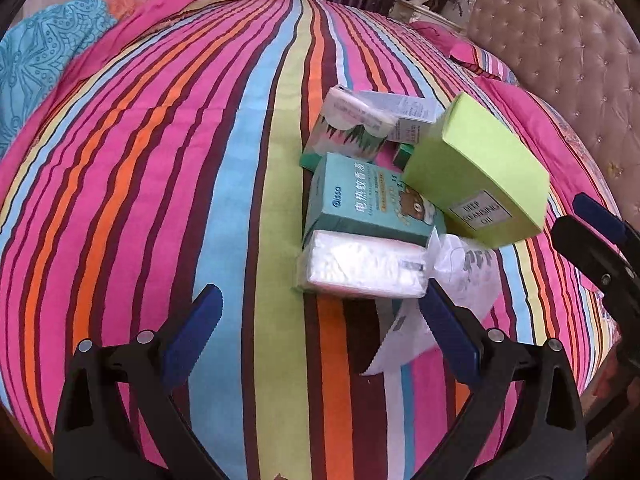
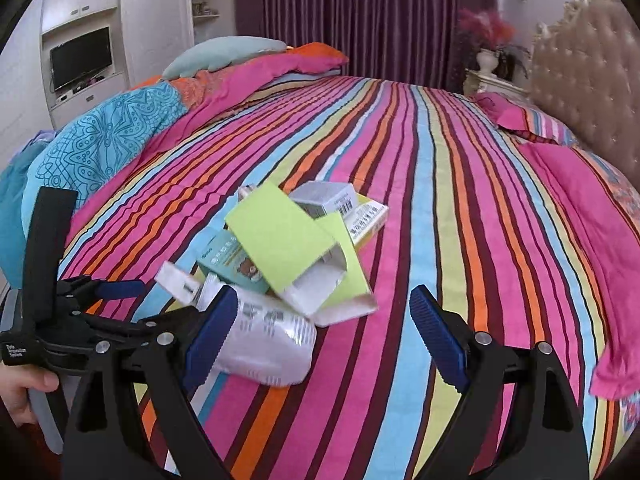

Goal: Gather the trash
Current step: 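Grasp a white tissue packet with the left tool while the right tool grasps a green box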

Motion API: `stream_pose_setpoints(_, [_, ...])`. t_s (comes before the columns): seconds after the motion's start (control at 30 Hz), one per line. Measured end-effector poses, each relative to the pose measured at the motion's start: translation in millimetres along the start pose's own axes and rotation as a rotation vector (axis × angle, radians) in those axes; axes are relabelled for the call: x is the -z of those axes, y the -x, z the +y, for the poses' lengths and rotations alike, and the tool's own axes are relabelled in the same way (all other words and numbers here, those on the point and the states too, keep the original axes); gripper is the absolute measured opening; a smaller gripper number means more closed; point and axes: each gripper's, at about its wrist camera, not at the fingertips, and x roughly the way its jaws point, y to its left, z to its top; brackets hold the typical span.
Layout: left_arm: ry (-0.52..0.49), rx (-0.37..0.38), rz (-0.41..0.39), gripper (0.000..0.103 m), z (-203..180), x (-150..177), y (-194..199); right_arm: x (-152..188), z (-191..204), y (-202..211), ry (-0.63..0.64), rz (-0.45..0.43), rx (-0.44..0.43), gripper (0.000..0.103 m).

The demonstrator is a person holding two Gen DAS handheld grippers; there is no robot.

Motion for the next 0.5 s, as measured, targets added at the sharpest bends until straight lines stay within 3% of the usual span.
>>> stream_pose_setpoints(0.5, [0.006, 0.042, 0.062, 0.096, 8, -23, -26, -24, 17, -45, 0.22, 0.08, 0.023, 0.084])
